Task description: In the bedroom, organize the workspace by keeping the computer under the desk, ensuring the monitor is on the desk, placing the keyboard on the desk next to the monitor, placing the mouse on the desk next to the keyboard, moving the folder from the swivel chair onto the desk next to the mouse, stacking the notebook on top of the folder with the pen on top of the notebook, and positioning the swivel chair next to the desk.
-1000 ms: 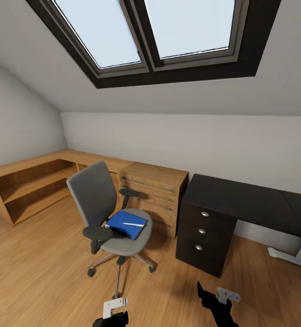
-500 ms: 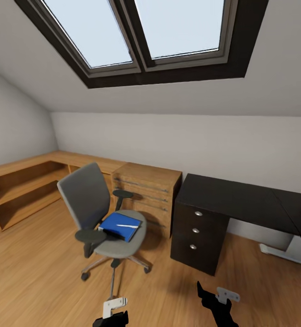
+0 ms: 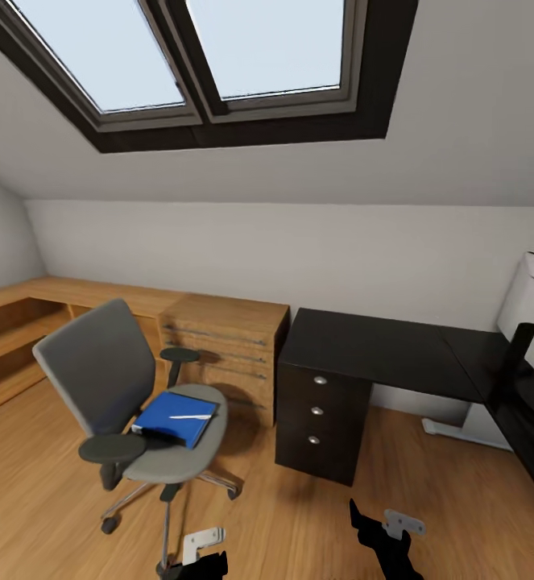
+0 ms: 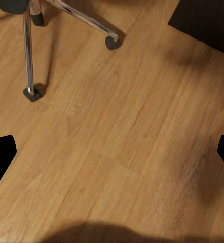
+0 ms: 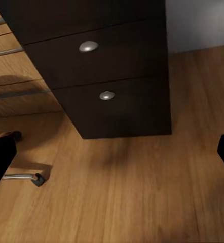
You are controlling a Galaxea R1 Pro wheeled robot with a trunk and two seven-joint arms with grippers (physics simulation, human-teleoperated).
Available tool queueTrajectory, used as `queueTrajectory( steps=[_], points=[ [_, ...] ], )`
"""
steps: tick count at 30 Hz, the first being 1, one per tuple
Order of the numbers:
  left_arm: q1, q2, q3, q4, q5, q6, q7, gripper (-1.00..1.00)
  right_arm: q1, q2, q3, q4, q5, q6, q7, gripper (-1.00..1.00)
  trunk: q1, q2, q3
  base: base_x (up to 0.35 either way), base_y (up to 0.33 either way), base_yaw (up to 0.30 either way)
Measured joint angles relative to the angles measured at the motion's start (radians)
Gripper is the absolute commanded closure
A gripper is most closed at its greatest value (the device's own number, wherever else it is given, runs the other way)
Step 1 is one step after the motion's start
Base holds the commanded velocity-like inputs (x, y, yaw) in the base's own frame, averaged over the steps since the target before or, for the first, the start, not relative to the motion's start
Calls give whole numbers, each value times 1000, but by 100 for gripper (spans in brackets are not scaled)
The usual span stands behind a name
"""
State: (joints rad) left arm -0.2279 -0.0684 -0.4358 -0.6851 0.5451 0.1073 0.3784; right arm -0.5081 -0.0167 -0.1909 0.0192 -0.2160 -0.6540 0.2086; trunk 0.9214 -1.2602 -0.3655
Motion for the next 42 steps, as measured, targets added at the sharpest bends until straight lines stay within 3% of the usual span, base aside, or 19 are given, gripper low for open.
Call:
queueTrajectory(
  steps=[7, 14, 29, 42],
  points=[
    [0, 0, 0, 0, -4, 0, 0, -100, 0, 1, 1, 0, 0, 0, 0, -100, 0, 0, 0, 4, 0, -296],
    [0, 0, -2, 0, -4, 0, 1, -100, 0, 2, 1, 0, 0, 0, 0, -100, -27, 49, 22, 0, 0, -256],
    [0, 0, -3, 0, -2, 0, 2, -100, 0, 3, 1, 0, 1, 2, 1, -100, -84, 154, 68, 0, 0, -23],
    [0, 0, -3, 0, -2, 0, 2, -100, 0, 3, 1, 0, 2, 3, 1, -100, -134, 245, 90, 0, 0, 0]
  ],
)
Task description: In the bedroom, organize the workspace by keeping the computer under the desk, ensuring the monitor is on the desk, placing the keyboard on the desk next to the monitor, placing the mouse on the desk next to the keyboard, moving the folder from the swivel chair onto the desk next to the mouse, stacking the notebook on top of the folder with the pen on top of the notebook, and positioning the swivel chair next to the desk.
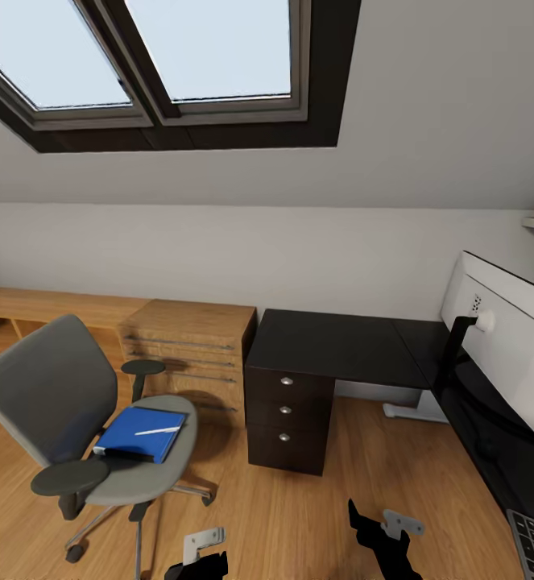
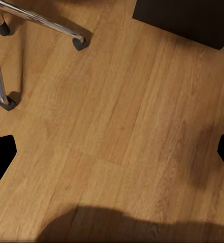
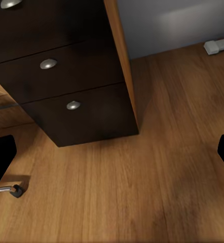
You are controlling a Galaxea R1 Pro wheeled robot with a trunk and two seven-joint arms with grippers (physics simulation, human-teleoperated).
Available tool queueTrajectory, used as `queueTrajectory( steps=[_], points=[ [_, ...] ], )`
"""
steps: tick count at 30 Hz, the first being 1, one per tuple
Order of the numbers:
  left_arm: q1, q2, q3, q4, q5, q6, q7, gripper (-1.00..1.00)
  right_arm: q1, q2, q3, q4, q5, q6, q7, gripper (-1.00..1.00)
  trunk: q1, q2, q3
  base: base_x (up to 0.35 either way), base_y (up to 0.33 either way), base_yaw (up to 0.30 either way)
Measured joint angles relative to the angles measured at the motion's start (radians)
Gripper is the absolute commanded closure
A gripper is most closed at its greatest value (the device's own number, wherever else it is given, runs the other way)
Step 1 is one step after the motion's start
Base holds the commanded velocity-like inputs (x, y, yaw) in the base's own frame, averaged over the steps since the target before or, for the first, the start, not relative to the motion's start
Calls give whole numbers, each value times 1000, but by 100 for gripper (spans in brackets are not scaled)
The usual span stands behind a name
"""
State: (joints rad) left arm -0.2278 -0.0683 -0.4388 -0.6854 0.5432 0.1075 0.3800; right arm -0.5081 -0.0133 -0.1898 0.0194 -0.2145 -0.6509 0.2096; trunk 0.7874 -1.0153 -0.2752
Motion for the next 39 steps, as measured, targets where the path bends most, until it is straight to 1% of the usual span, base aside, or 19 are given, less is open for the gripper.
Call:
queueTrajectory(
  steps=[10, 18, 27, 39],
  points=[
    [0, 0, 0, 0, 0, 0, 0, -100, 0, 0, 0, 0, 0, 0, 0, -100, -38, 70, 16, 0, 0, 0],
    [0, 0, 3, 0, 0, 0, -1, -100, 0, 0, 0, 0, 0, 0, 0, -100, -38, 70, 9, 6, 0, 0],
    [0, 0, 3, 0, 1, 0, -2, -100, 0, 0, 0, 0, 0, -1, 1, -100, -39, 70, 8, 258, 26, -10],
    [0, 0, 5, 0, 1, 0, -2, -100, 0, 0, 0, 0, 0, -1, 1, -100, -39, 70, 8, 313, 83, -236]
  ],
)
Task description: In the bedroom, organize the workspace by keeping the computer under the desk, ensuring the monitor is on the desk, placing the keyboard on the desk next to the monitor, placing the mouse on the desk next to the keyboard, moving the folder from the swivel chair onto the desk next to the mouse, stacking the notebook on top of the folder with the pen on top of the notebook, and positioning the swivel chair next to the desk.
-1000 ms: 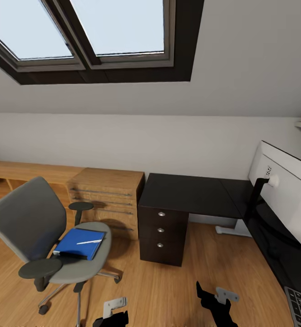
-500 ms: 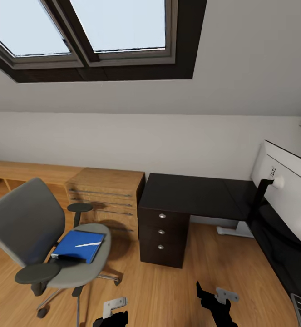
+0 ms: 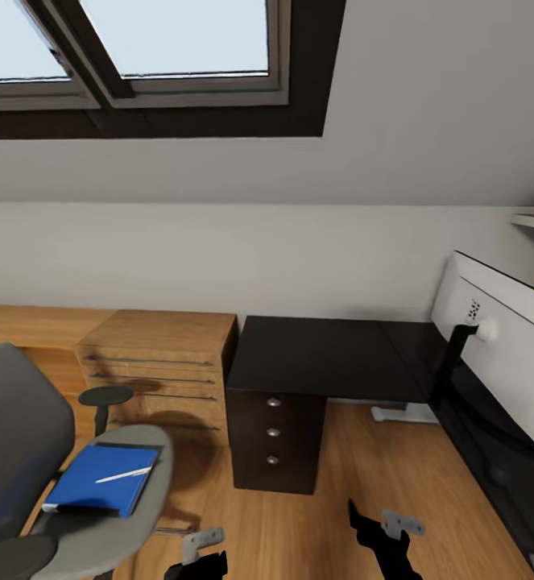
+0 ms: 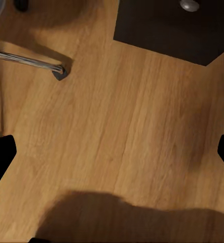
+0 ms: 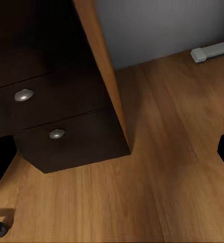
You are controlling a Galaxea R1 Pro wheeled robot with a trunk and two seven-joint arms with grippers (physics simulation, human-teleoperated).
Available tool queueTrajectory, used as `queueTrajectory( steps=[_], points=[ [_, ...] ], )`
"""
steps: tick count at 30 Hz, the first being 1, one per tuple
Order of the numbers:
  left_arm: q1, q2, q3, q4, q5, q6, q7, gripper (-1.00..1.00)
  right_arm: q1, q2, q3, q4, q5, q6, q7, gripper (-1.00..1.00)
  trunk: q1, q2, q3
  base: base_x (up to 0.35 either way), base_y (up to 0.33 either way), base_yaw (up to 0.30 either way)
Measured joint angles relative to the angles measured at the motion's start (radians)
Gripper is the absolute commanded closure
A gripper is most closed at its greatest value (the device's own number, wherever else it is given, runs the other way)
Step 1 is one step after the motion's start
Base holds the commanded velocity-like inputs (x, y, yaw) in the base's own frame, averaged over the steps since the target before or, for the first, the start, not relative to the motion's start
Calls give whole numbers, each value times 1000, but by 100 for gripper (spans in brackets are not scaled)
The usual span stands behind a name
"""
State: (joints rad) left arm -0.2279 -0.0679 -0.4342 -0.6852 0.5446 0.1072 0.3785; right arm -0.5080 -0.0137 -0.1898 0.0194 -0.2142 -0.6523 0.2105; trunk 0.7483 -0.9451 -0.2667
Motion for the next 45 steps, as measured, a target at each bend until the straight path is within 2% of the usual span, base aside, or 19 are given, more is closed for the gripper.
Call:
queueTrajectory(
  steps=[12, 37, 45],
  points=[
    [0, 0, 0, 0, 0, 0, 0, -100, 0, 0, 0, 0, 0, 0, 0, -100, 0, 0, 0, 218, 172, -266],
    [0, 0, 0, 0, 0, -3, 0, -100, 0, 0, 0, 0, 0, 0, 0, -100, 1, 0, 0, 7, 5, -269],
    [0, 0, 0, 0, 0, -3, 0, -100, 0, 1, 0, 0, 0, 1, 0, -100, 1, 0, -2, 0, 0, -115]
  ],
)
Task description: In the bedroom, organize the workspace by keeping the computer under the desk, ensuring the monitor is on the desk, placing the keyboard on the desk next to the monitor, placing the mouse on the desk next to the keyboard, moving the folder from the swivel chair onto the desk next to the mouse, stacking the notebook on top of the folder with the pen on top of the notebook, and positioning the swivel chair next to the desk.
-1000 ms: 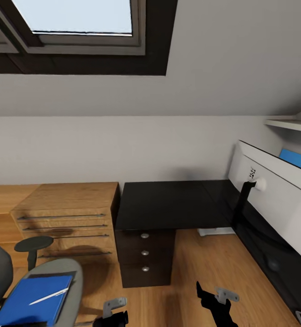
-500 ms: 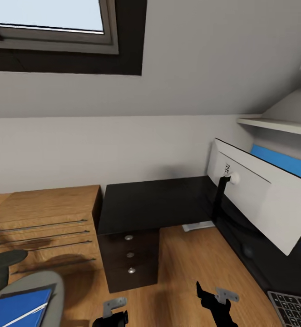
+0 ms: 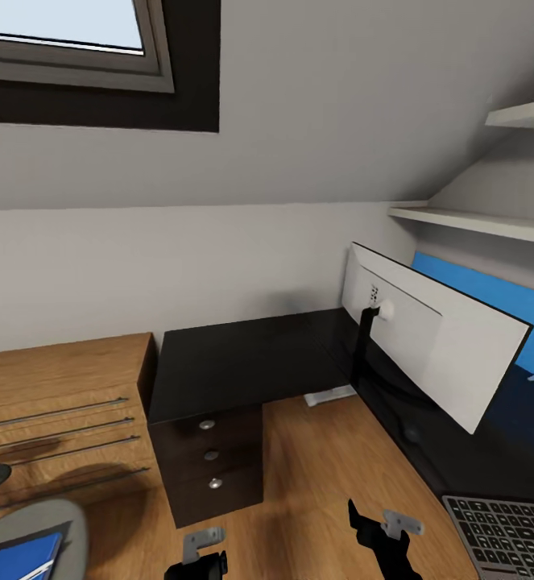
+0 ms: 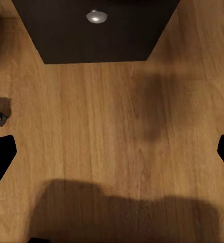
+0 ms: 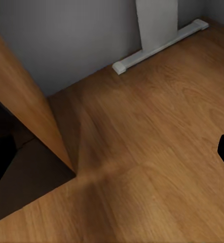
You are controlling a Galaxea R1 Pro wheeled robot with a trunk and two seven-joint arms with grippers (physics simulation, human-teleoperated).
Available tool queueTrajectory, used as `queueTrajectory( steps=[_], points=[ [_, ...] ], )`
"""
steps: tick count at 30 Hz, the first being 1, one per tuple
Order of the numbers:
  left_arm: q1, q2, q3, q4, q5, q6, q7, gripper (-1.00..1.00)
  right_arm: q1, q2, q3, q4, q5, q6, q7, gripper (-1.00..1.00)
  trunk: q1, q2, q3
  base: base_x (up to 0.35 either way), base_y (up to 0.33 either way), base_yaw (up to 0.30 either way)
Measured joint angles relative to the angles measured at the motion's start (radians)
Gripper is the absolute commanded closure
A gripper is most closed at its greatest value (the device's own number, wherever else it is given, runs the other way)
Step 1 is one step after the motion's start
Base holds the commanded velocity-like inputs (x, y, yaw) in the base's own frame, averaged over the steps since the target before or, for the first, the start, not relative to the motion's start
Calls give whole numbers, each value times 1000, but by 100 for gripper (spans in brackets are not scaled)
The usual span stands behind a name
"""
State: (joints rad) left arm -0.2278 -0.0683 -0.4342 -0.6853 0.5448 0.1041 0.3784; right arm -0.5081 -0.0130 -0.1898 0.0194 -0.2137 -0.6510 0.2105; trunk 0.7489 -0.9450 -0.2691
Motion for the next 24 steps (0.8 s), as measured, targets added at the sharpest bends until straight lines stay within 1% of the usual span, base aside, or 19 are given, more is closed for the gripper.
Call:
queueTrajectory(
  steps=[15, 16, 19, 20, 21, 22, 24],
  points=[
    [0, 0, 0, 0, 1, 0, 0, -100, 0, 0, 0, 0, 1, -2, 1, -100, 0, 0, 0, 0, 0, -2],
    [0, 0, -3, 44, -1, -14, -1, -100, 0, 0, 1, -12, -2, -5, 1, -100, 0, 0, 0, 0, 0, 0],
    [0, 0, -3, 56, -1, -67, -1, -100, 0, 15, 3, -50, 0, -4, -2, -100, 0, 0, 0, 0, 0, 0],
    [0, 0, -3, 59, -2, -88, 0, -100, 0, 26, 4, -83, 1, -2, -5, -100, 0, 0, 0, 0, 0, 0],
    [0, 0, -3, 60, -2, -96, 0, -100, 0, 32, 4, -102, -1, -1, -8, -100, 0, 0, 0, 0, 0, 0],
    [0, -1, -3, 64, -3, -108, 0, -100, 0, 41, 3, -142, 1, 3, -18, -100, 0, 0, 0, 0, 0, 0],
    [0, -1, -3, 69, -4, -116, 0, -100, 0, 49, 2, -186, 2, 12, -34, -100, 0, 0, 0, 0, 0, 0]
  ],
)
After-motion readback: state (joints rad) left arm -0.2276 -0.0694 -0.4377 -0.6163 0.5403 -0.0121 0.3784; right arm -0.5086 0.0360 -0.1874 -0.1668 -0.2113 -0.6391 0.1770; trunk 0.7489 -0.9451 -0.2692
